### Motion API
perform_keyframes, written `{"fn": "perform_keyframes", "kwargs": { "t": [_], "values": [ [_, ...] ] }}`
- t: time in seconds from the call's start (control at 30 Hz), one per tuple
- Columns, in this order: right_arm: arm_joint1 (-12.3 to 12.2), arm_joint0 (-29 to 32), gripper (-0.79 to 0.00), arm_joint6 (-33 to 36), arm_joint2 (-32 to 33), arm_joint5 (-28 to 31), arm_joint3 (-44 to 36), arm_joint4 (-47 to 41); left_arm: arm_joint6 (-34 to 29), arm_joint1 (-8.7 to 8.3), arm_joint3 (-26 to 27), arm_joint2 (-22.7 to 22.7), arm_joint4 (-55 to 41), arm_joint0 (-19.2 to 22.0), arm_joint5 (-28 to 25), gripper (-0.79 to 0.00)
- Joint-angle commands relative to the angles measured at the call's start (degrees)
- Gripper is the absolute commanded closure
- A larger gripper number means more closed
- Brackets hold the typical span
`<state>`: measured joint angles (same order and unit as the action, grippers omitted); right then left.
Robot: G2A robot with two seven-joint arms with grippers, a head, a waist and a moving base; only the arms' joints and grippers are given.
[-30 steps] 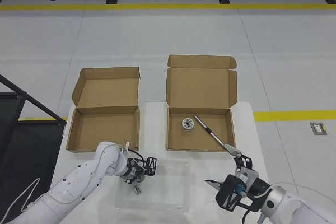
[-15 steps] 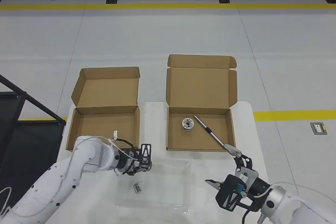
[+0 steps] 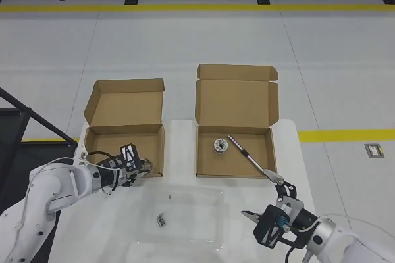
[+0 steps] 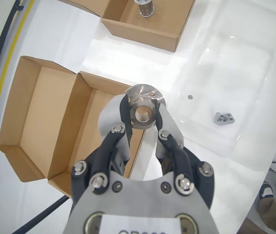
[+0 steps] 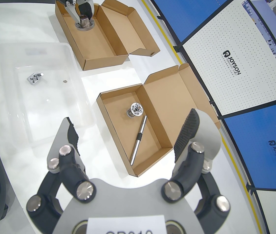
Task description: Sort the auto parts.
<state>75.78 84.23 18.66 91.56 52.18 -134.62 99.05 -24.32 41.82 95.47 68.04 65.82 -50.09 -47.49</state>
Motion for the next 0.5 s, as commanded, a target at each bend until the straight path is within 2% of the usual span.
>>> {"fn": "perform_keyframes", "kwargs": {
  "t": [0.0, 0.13, 0.2, 0.33, 0.47],
  "values": [
    [0.00, 0.01, -0.785, 0.00, 0.01, -0.01, 0.00, 0.00, 0.00, 0.00, 0.00, 0.02, -0.01, -0.01, 0.01, 0.000],
    [0.00, 0.01, -0.785, 0.00, 0.01, -0.01, 0.00, 0.00, 0.00, 0.00, 0.00, 0.02, -0.01, -0.01, 0.01, 0.000],
    [0.00, 0.01, -0.785, 0.00, 0.01, -0.01, 0.00, 0.00, 1.00, 0.23, -1.72, -0.15, -1.82, -0.83, 2.13, 0.000],
    [0.00, 0.01, -0.785, 0.00, 0.01, -0.01, 0.00, 0.00, 0.16, 0.75, -8.13, 0.29, -2.54, 1.67, 7.00, 0.000],
    [0.00, 0.01, -0.785, 0.00, 0.01, -0.01, 0.00, 0.00, 0.03, 1.80, -18.25, -1.11, -1.50, 6.43, 11.18, 0.000]
  ]
}}
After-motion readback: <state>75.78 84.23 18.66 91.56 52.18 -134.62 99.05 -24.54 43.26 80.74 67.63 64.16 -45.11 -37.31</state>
